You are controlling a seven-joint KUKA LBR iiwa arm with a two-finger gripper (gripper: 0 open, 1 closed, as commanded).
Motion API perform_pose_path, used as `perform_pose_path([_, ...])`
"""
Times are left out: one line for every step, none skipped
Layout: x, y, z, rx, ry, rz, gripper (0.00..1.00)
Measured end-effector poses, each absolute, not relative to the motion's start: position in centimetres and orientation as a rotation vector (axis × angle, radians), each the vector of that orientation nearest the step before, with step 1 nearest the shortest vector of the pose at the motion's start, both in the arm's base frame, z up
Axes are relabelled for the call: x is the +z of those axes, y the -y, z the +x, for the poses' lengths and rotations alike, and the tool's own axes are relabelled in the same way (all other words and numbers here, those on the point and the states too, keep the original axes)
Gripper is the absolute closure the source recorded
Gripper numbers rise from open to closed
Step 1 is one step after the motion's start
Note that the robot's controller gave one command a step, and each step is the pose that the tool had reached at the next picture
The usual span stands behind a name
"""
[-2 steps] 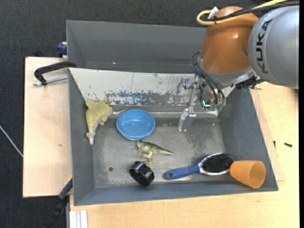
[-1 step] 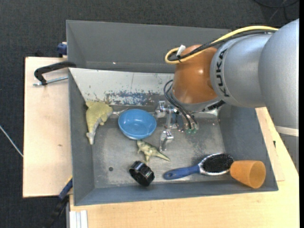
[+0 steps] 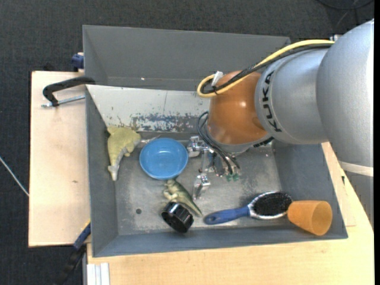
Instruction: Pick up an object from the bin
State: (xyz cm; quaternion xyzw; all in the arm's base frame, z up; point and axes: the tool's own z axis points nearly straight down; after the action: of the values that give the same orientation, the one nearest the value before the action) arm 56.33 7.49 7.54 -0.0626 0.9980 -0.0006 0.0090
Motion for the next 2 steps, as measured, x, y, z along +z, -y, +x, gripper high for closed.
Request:
perform_pose_path([11.0,-15.8,50.5,0.004,-3.113,-0.44,0.0])
perform_pose_path([7.3,-15.1,49.4,0.003,-3.043,-0.741,0.0])
